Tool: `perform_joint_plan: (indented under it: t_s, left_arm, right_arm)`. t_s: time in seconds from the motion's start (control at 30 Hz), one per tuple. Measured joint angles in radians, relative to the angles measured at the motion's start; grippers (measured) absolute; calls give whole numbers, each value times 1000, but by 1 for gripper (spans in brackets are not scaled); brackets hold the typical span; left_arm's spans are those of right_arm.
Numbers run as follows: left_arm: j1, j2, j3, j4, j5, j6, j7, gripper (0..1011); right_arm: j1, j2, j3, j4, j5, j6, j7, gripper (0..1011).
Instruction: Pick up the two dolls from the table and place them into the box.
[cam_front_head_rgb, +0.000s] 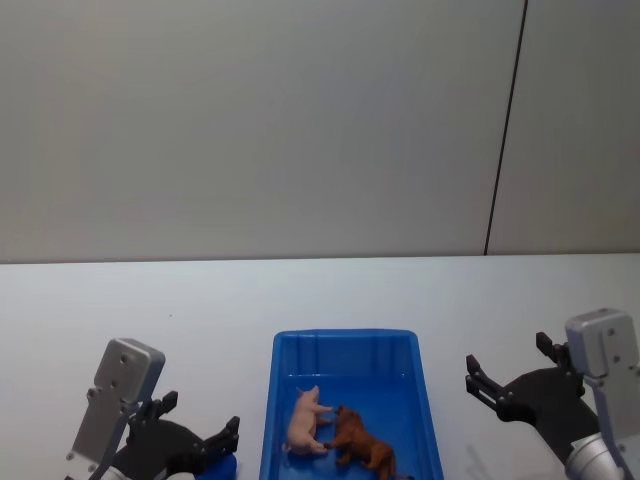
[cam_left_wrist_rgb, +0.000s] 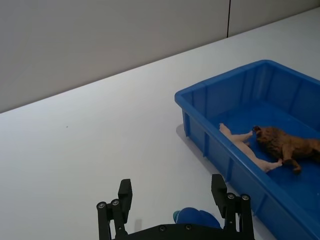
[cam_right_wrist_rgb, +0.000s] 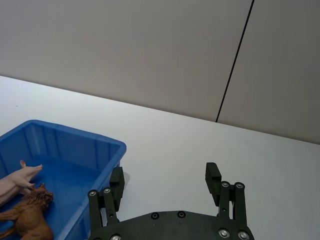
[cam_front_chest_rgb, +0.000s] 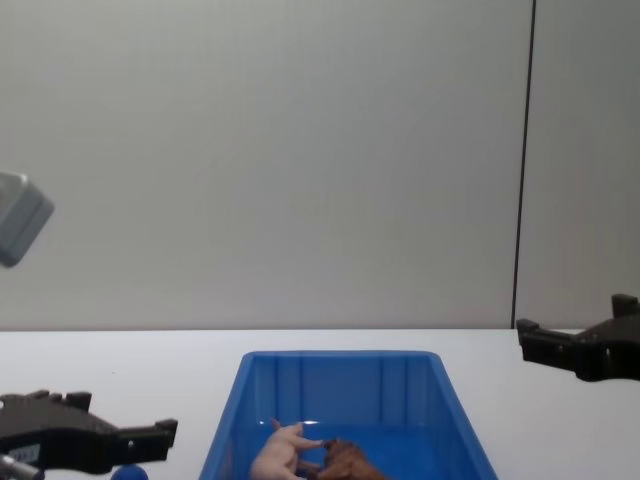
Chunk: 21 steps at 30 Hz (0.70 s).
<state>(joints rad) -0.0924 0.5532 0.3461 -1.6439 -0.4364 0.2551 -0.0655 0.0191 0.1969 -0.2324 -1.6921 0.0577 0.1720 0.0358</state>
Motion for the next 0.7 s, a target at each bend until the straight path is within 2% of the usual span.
perform_joint_plan:
  t_s: [0.37, 0.7]
  left_arm:
    - [2, 1, -2, 29, -3, 14, -36, 997]
    - [0, -4, -2, 54, -3, 21, -69, 764]
  right_arm:
    - [0, 0, 0, 0, 0, 0, 0, 1001]
    - [0, 0, 0, 0, 0, 0, 0, 1001]
